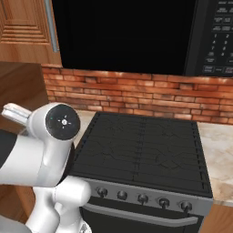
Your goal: Pick the kiwi and orange from the fridge and place them inside the tupperware on the counter.
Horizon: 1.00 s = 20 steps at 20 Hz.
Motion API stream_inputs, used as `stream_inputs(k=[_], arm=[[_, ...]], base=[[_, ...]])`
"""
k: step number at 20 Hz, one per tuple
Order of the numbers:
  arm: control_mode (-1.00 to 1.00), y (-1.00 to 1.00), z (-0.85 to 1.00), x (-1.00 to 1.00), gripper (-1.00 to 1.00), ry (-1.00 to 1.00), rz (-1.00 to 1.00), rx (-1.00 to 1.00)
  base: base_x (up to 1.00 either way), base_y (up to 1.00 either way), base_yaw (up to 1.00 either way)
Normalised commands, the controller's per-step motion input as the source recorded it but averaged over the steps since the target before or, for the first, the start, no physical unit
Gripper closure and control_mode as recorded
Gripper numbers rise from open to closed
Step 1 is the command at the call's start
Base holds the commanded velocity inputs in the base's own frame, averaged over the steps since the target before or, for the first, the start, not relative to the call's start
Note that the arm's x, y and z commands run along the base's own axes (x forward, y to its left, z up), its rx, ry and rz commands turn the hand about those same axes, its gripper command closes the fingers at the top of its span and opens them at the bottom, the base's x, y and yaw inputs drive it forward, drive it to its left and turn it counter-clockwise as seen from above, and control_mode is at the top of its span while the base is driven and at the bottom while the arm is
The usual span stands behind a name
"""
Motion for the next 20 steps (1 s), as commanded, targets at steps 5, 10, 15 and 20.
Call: stream_inputs(k=[5,10,15,20], arm=[[-1.0,-0.03,-0.04,-0.12,-1.0,-0.08,0.01,-0.19],[-1.0,0.0,-0.04,0.0,-1.0,0.08,0.0,-0.22],[-1.0,0.01,-0.06,0.0,-1.0,0.23,0.0,-0.08],[-1.0,0.05,-0.15,0.0,-1.0,0.38,0.0,0.0]], base=[[0.0,0.0,0.0],[0.0,0.0,0.0],[0.0,0.0,0.0],[0.0,0.0,0.0]])
